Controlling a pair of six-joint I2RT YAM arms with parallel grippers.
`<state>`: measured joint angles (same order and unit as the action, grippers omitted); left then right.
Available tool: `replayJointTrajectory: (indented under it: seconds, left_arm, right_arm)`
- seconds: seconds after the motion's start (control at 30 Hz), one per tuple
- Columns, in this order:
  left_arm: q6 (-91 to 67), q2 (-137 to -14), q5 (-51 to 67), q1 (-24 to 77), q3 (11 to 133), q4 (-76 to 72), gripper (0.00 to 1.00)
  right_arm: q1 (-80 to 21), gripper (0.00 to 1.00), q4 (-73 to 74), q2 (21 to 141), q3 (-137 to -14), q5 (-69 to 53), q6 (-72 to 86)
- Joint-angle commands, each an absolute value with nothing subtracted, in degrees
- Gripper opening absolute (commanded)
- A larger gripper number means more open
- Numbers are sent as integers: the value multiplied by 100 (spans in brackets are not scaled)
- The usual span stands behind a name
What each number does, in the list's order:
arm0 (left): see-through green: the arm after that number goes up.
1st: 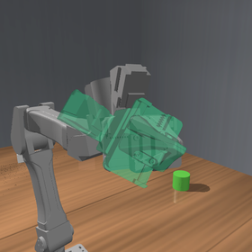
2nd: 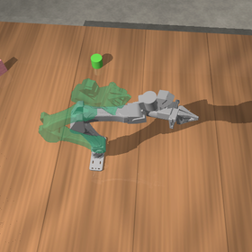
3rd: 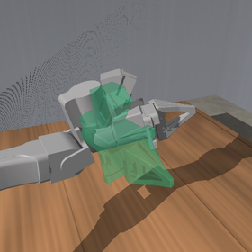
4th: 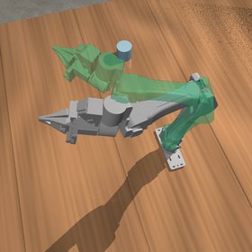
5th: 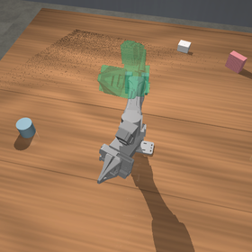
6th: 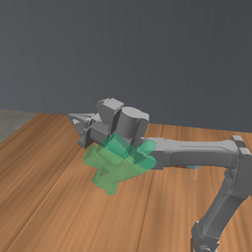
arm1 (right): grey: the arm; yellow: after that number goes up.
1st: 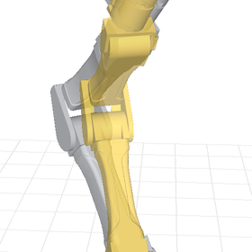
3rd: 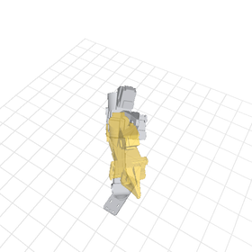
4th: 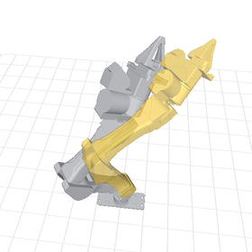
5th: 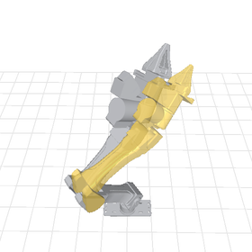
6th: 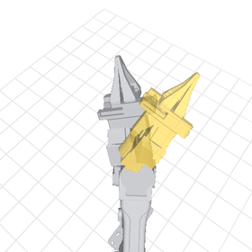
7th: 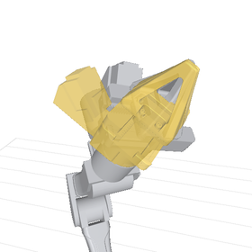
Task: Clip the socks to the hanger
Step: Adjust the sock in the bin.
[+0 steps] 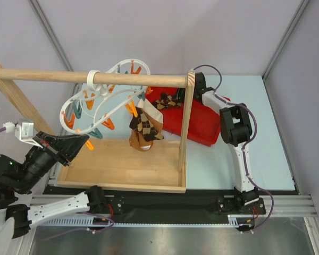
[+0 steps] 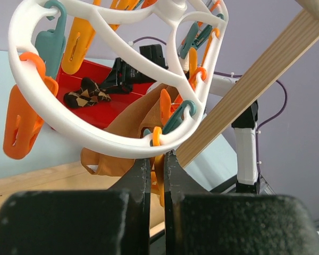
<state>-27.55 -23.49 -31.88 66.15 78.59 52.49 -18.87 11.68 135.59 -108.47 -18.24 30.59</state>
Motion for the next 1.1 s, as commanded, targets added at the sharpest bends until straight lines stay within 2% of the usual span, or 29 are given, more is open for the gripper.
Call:
replayJointTrajectory:
  seconds: [0.0,0.13,0.17,0.3,0.43,0.63,0.77,0.87,1.07]
  left_arm:
    - [-2742,-2355,-3041,6653,7857,5080,0]
    - [-2760,-2356,-3015,6645,7849,5019,0]
    - [-2760,-2355,-2989,6645,7840,5001,0]
    - [-2760,-2417,-2979,6645,7866,5018,0]
    - [-2760,-2408,-2979,6645,7857,5001,0]
    - [-2769,-2408,-2936,6645,7866,5010,0]
    - [-2751,-2408,-2936,6645,7866,4975,0]
    - [-2742,-2434,-2892,6645,7893,4957,0]
    - [-2733,-2478,-2848,6645,7840,4887,0]
  right_arm:
    - [-1802,51,1055,13720,-10845,-1661,2954]
    - [-1828,49,1116,13763,-10881,-1486,2901]
    - [-1819,45,1203,13859,-10942,-1416,2883]
    - [-1889,46,1714,13939,-11206,-853,2664]
    - [-1977,46,2547,14107,-11758,320,2322]
    - [-2250,50,2505,13432,-11277,2018,1337]
    - [-2399,54,2242,12798,-10583,2662,1099]
    - [-2417,55,2276,12368,-10249,2787,1283]
    - [-2285,59,2381,11962,-9861,1996,2556]
